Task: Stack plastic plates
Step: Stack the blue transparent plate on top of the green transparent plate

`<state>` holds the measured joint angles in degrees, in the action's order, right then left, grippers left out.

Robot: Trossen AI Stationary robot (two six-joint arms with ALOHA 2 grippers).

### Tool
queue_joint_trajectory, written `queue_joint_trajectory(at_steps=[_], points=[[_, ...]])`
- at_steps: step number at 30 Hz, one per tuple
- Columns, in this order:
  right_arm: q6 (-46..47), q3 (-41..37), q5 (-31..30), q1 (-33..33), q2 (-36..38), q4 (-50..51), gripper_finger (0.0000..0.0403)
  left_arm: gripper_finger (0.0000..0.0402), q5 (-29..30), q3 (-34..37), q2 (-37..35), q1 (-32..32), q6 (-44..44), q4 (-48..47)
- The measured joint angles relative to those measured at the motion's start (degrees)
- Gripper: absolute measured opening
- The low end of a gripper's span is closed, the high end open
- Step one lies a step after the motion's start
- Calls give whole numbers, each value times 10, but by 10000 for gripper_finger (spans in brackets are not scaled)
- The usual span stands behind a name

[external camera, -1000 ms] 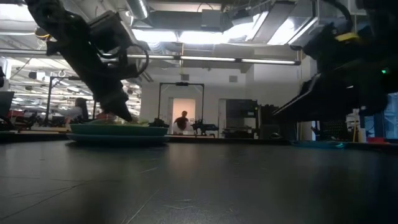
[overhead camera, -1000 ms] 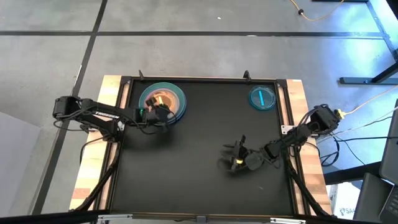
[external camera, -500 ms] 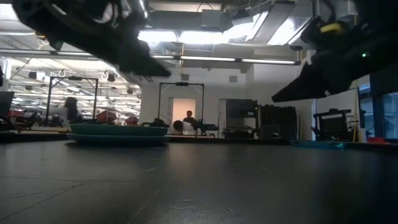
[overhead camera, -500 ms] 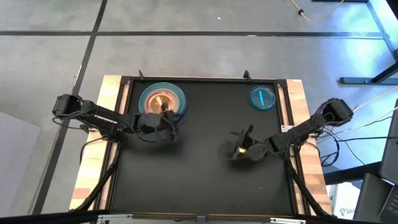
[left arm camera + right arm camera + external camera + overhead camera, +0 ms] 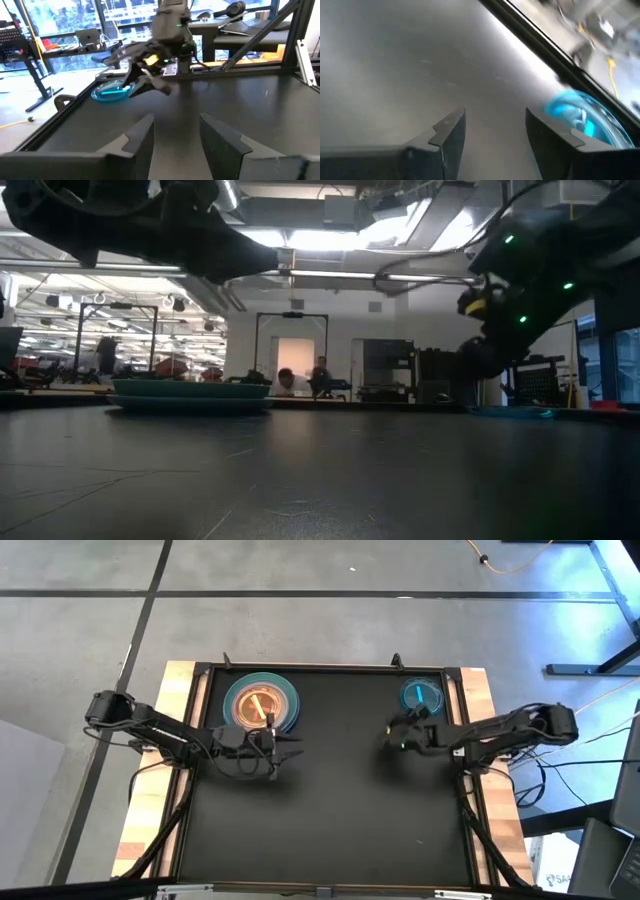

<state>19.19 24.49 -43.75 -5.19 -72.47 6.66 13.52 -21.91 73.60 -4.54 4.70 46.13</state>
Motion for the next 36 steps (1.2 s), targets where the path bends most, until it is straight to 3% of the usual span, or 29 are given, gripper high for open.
queue_joint_trajectory(at_steps=[9, 19, 23, 30, 36], points=[[-32, 0, 123, -202, -6, 30, 198, 149, 18, 0, 0, 0, -4, -9], [-61, -6, 211, -309, -24, 39, 194, 149, 21, 0, 0, 1, -6, -11], [-75, -6, 245, -330, -35, 31, 153, 149, 21, 0, 0, 1, -11, -11], [-105, -5, 277, -330, -36, 26, 13, 149, 21, 0, 0, 1, -12, -11], [-118, -7, 285, -259, -34, 4, 15, 149, 21, 0, 0, 0, -12, -15]])
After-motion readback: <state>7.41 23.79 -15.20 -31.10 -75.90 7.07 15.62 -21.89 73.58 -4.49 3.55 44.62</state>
